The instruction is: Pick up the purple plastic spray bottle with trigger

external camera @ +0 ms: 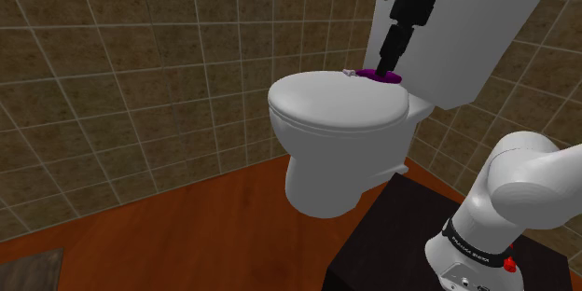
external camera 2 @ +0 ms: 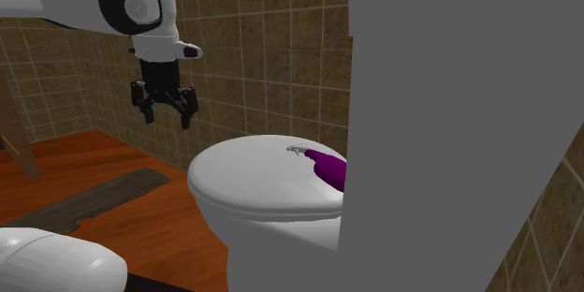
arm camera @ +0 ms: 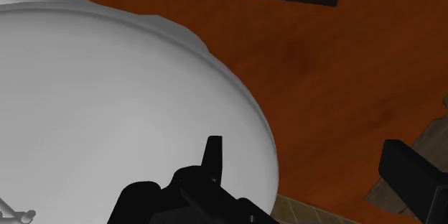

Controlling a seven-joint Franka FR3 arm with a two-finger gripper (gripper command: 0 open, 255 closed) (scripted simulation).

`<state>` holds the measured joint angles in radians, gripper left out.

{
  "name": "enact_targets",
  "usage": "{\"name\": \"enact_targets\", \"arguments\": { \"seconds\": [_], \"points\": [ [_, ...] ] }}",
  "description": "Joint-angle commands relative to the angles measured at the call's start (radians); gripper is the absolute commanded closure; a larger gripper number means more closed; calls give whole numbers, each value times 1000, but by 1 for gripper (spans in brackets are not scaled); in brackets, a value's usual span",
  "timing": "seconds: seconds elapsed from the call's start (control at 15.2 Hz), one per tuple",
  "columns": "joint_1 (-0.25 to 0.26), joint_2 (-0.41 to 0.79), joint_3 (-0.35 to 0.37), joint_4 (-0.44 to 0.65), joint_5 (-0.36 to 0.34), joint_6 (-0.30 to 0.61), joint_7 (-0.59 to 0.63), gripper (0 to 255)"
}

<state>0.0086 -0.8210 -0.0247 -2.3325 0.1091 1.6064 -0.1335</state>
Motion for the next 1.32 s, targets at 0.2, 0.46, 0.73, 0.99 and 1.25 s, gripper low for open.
{"name": "enact_targets", "arguments": {
  "seconds": [0.2, 0.46, 0.73, 0.99, 1.25],
  "points": [
    [6, 27, -86, 3, -51, 5, -144, 0],
    [18, 93, -200, 34, -113, 18, -335, 0],
    [40, 189, -310, 94, -159, 36, -527, 0],
    [70, 312, -419, 182, -179, 53, -721, 0],
    [107, 464, -526, 297, -165, 66, -924, 0]
  ]
}}
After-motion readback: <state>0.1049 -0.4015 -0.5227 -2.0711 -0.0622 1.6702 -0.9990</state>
